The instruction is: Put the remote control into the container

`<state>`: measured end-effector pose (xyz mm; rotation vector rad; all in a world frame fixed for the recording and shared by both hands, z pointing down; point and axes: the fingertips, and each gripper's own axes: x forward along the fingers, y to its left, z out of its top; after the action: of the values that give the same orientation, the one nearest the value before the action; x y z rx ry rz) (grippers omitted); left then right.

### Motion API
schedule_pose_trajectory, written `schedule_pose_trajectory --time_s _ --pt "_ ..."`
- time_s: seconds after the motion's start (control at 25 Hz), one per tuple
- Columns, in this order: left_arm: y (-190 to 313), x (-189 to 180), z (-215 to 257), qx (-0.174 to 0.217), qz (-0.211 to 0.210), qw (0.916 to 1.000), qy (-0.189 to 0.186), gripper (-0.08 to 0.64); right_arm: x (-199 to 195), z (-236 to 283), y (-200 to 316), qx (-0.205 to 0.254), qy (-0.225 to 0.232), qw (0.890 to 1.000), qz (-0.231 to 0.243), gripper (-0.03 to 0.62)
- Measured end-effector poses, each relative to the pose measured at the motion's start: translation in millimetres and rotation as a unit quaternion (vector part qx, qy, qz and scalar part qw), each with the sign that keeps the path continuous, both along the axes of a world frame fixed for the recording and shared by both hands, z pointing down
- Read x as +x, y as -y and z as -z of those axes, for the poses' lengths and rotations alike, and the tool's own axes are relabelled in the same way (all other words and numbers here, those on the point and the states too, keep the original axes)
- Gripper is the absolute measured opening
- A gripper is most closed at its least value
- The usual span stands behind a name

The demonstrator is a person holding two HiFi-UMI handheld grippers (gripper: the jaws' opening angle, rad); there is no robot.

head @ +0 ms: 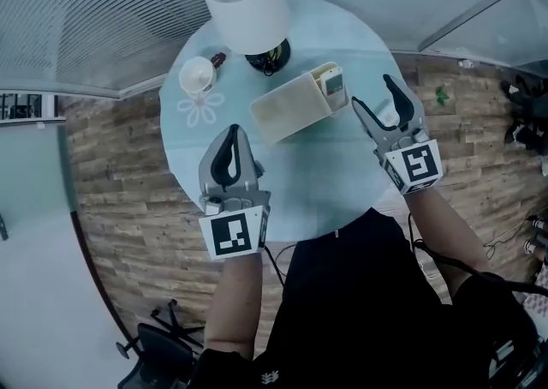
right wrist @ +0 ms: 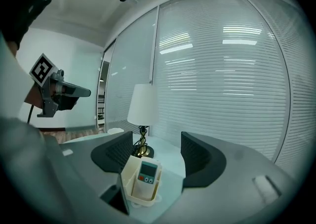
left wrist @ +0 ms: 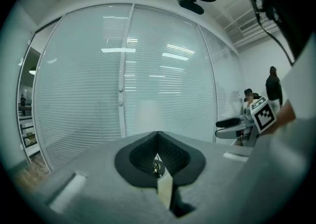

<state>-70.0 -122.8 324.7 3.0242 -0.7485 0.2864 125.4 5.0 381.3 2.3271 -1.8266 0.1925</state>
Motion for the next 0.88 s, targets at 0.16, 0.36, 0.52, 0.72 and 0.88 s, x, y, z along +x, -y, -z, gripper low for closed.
schedule_pose_trajectory --time_s 0.16,0.36,0.52,0.72,0.88 --pt "-5 -5 30 0.011 -0.004 0.9996 -0.026 0.000 4 27 -28 0.006 -0.003 1.000 -0.005 0.299" --pt "-14 -7 44 0.005 -0.022 0.9989 -0.042 0.000 7 50 -60 0.002 -0.004 1.000 -0.017 0.285" --pt "-25 -3 43 -0.002 -0.046 0.9977 -0.050 0.000 11 62 -81 0.000 -0.006 0.999 -0.033 0.278" --pt "-37 3 47 0.003 -0.062 0.9964 -0.057 0.000 11 74 -98 0.002 -0.005 0.999 -0.035 0.276" --pt "-47 7 56 0.002 -0.058 0.9969 -0.054 0.000 10 73 -100 0.002 0.006 1.000 -0.019 0.274"
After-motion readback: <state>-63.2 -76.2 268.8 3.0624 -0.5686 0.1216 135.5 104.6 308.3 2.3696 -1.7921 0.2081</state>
